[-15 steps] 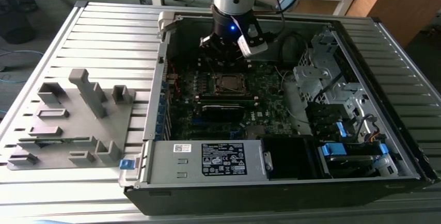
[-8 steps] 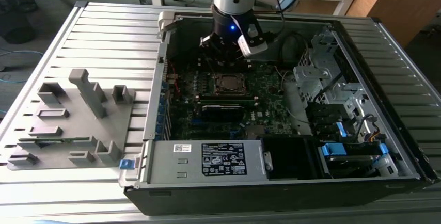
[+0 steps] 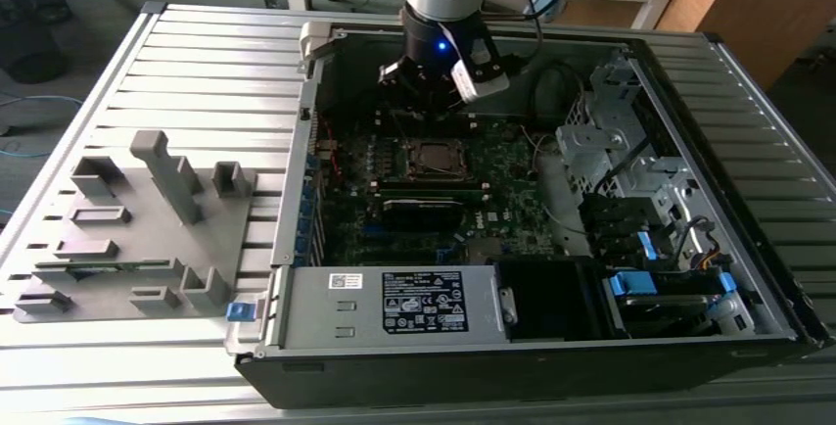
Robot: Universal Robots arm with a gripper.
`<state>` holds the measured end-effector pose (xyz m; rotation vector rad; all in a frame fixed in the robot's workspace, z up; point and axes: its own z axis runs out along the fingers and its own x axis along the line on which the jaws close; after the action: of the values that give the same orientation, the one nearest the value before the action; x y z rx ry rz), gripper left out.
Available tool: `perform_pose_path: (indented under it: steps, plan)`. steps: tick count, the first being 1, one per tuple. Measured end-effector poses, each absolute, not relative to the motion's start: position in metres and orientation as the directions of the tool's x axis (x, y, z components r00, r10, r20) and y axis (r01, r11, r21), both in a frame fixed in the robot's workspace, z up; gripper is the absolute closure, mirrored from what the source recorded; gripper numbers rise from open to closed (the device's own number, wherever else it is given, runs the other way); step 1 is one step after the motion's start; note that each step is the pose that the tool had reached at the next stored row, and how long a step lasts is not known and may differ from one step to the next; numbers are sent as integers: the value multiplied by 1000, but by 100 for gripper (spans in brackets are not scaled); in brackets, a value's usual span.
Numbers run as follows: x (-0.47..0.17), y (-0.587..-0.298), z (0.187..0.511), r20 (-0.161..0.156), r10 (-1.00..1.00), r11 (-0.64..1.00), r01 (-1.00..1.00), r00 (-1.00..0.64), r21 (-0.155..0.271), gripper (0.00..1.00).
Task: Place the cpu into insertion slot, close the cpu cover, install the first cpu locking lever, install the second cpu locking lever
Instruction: 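Install the first cpu locking lever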
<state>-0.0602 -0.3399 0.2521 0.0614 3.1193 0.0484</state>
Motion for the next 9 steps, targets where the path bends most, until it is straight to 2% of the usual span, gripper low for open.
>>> perform_pose_path:
  steps: [9]
  plan:
    - [-65,-340,252,-21,40,999,39,-999,34,89]
